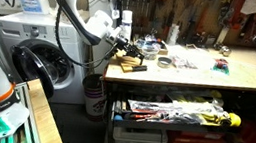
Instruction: Pick up the batteries on top of the chopping board and make them stand upright on the board
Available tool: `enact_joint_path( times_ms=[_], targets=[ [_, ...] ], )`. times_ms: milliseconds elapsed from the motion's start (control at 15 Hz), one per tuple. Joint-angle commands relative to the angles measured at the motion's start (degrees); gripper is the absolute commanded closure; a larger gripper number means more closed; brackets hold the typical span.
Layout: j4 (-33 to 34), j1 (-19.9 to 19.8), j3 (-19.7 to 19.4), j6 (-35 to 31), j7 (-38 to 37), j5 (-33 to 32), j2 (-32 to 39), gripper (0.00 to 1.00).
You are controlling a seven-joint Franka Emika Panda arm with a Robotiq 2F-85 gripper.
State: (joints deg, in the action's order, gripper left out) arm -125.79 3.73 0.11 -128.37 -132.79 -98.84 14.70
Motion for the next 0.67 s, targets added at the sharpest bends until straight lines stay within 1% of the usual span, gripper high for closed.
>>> enact_joint_path(
  times_ms=[0,400,600],
  targets=[
    [0.69,-1.00,1.25,1.12,-3.02,-2.68,1.43,0.96],
    [1.00,-1.10,1.74,1.22,-5.20,-4.79,1.94,0.96],
    [1.14,-1.52,1.92,0.75,-3.47,-3.17,2.19,0.96]
  ],
)
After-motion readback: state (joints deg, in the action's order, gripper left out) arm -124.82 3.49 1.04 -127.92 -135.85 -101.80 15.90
